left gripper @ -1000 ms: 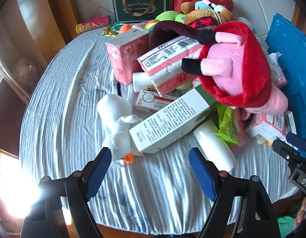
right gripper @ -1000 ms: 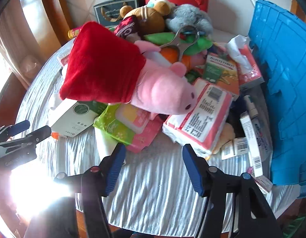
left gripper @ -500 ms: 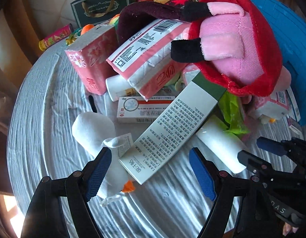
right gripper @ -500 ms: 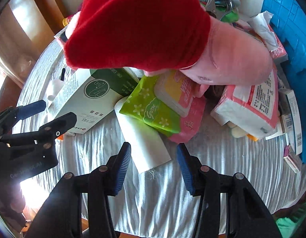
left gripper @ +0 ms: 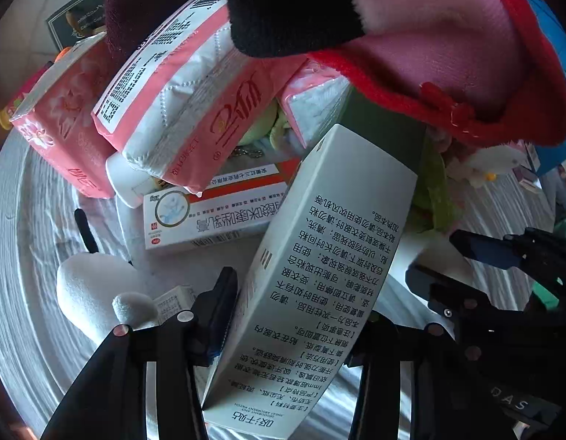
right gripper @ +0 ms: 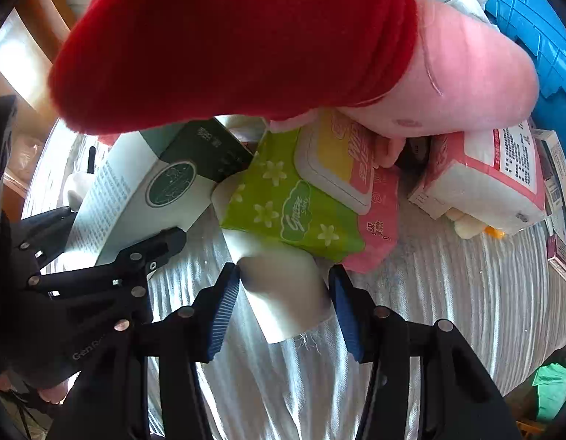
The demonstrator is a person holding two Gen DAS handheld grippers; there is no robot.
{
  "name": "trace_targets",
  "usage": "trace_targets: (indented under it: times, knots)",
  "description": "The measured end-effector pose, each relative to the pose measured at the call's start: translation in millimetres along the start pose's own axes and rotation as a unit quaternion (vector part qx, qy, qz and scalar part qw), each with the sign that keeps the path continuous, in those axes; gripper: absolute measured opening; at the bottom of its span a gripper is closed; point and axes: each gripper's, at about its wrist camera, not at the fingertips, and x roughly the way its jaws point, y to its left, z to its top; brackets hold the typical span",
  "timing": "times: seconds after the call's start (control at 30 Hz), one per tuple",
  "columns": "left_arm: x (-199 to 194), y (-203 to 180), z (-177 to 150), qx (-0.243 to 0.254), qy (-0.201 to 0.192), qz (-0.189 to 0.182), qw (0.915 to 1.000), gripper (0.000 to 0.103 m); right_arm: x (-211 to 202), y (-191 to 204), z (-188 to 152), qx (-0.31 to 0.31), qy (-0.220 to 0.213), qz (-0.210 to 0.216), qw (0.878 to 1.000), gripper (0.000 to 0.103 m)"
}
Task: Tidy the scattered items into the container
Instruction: 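Grasp the white-green medicine box with left gripper while right gripper grasps the white paper roll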
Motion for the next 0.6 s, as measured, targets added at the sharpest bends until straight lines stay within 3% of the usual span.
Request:
trace_targets:
  times: [0.13, 0.6]
  knots:
    - [-12.3, 4.0, -6.9, -0.003, -0.005, -0.001, 1.0000, 0.036, 2.0, 6.6, -2.9, -0.006, 0.005, -0.008, 1.000, 0.049]
    - [-23.9, 6.3, -4.1, -0.027, -0.020, 0.012, 0.9994, 0.035, 17.7, 5.1, -30.7, 0.012, 0.013, 0.001, 1.000, 0.050]
